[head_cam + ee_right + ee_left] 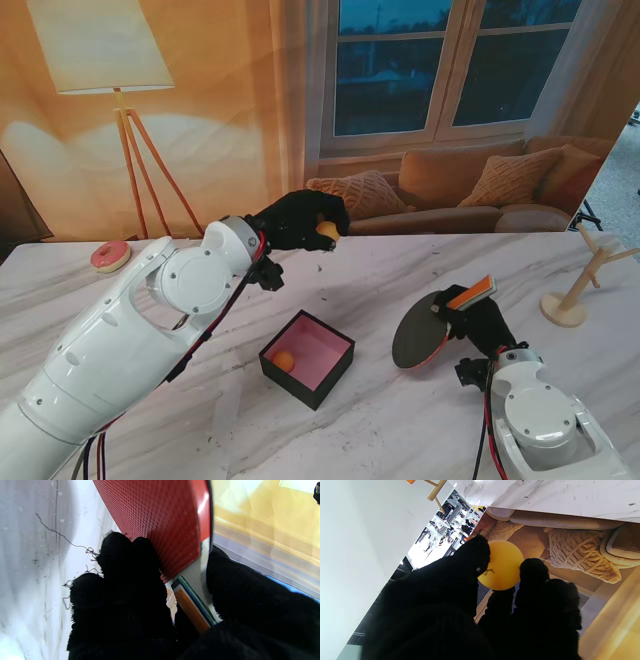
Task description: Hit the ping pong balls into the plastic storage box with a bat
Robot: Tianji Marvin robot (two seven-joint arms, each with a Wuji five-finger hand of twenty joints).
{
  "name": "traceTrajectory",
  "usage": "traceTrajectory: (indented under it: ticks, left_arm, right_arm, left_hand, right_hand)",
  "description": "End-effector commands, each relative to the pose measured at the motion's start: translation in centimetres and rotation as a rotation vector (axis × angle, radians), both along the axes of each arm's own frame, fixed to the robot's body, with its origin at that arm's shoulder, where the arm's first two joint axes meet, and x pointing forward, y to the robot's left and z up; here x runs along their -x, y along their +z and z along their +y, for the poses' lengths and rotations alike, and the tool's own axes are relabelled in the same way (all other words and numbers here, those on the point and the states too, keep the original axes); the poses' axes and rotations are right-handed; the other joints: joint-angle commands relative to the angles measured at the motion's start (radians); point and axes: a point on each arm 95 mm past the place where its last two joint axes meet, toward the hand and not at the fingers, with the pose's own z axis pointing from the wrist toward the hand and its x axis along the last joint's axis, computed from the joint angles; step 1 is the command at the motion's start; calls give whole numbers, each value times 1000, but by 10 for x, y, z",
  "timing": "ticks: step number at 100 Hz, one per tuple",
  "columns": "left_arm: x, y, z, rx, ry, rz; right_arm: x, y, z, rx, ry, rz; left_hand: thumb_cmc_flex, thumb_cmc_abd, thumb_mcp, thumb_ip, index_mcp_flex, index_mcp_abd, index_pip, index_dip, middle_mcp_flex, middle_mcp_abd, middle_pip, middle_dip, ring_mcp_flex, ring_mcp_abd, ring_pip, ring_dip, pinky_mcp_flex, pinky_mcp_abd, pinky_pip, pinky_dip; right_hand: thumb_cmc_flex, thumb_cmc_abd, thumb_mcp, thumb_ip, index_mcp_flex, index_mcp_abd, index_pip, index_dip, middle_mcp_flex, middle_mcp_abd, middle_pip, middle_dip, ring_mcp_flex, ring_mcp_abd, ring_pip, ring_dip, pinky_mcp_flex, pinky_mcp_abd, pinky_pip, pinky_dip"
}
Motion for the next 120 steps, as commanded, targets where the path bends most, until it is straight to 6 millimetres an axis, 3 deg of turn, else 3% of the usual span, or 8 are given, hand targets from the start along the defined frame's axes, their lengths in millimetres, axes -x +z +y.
traceTrajectory:
  ticks: [1, 75, 120]
  left_arm:
    - [4, 7, -7, 10, -21, -3]
    - [14, 6, -21, 39, -71, 18]
    - [17, 0, -29, 47, -108, 63]
  right_arm:
    - [1, -2, 2, -6, 15, 11]
    - [3, 1, 12, -67, 49, -2]
    - [7, 15, 28, -131, 79, -51]
  left_hand:
    - [107, 61, 50, 30, 36, 22, 38, 26, 111, -16, 141, 45, 22, 75, 21, 12, -15, -115, 9, 23]
    - [104, 72, 34, 31, 30, 23, 25, 22, 107, -16, 128, 40, 17, 71, 16, 6, -12, -117, 7, 20]
    - [96, 95, -4, 37, 5, 32, -12, 5, 94, -10, 97, 26, -1, 72, -24, -23, -13, -93, -17, -7]
  right_hand:
    - [98, 105, 129, 46, 120, -7, 52, 36, 0, -65, 26, 20, -11, -50, 13, 14, -16, -37, 22, 14]
    - [97, 102, 130, 46, 126, -9, 46, 45, 3, -70, 21, 24, -13, -47, 10, 15, -18, -35, 21, 17]
    - [96, 104, 126, 46, 126, -13, 43, 48, 3, -73, 19, 26, -12, -52, 8, 15, -16, -38, 21, 17]
